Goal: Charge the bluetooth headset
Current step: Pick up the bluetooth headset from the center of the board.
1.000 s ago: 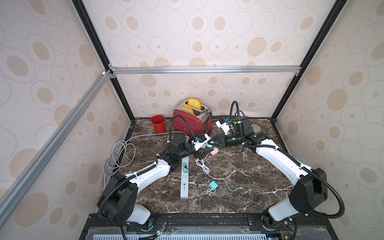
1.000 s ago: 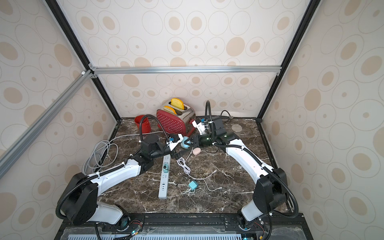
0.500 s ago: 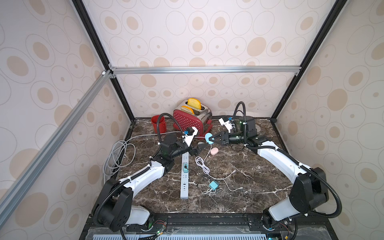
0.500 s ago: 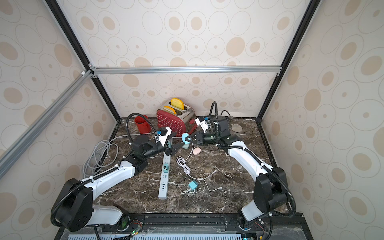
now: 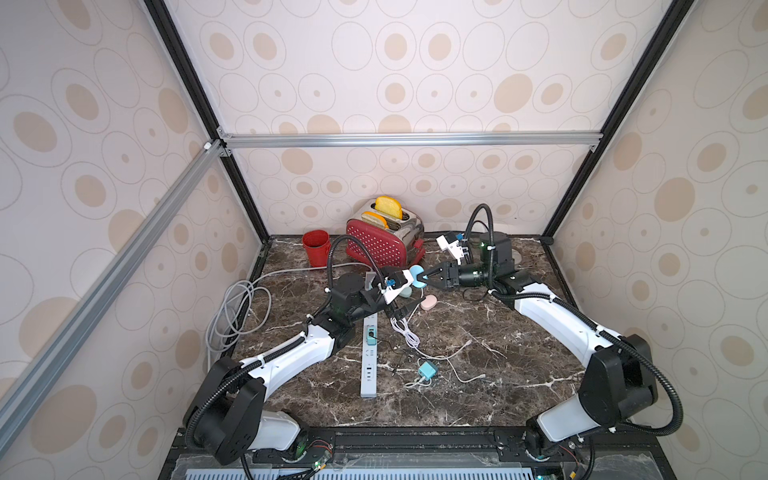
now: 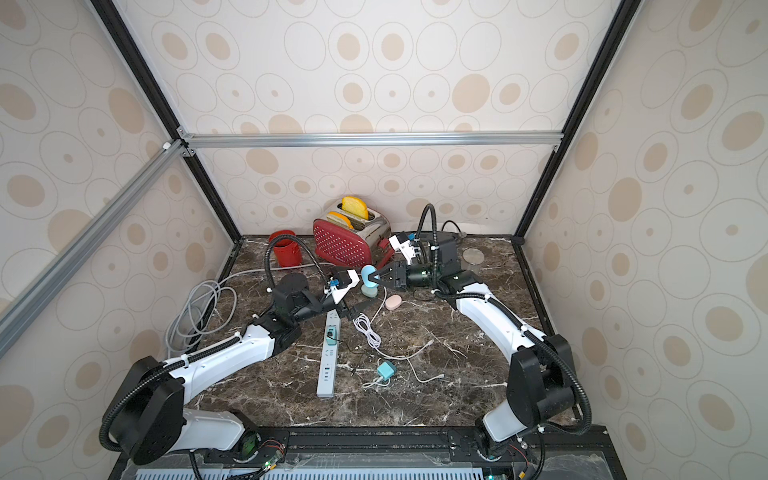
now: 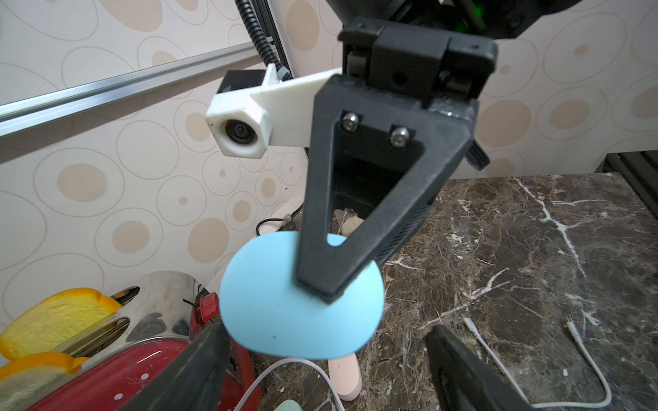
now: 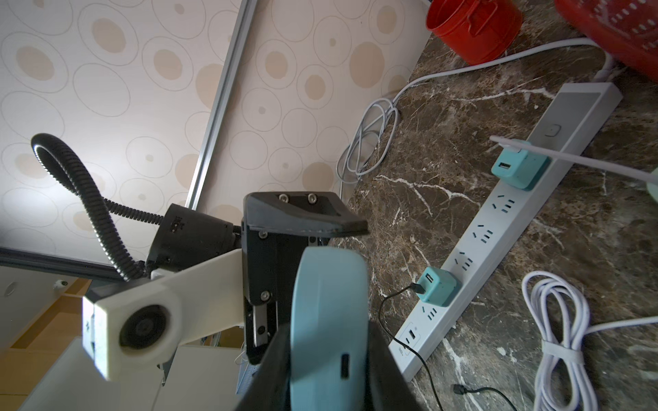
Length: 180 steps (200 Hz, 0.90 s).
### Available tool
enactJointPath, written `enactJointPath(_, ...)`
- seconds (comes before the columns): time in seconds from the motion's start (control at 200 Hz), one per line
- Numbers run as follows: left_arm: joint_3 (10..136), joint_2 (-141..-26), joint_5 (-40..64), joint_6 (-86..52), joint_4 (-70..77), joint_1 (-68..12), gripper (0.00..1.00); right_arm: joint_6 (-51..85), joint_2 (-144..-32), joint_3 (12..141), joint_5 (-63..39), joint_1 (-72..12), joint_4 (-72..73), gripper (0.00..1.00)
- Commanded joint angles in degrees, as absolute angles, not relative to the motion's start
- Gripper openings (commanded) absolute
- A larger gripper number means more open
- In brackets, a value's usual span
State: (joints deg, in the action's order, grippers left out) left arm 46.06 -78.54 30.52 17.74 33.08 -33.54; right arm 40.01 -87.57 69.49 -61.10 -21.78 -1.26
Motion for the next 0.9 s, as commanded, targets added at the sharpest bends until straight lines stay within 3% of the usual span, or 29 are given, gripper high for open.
enactJointPath(0.0,49.1,-79.5,30.1,20.7,36.5,-33.7,0.88,40.6,-87.5,69.1,-63.4,-21.8,0.0,0.27)
enactJointPath(0.245,50.1,-81.2,31.4,19.5,39.0,-33.7,0.79,42.1,-87.7,68.1,-64.1,-21.9,2.3,0.27)
enactJointPath(0.731,50.9,-81.6,33.4,17.1,40.2,-33.7,0.75,43.0,-88.4,67.3,-64.7,-22.1,3.8,0.27)
enactJointPath(0.896,50.9,-81.6,33.2,17.1,40.0,-33.6,0.67,43.3,-88.5,67.2,-64.8,-22.0,4.4,0.27)
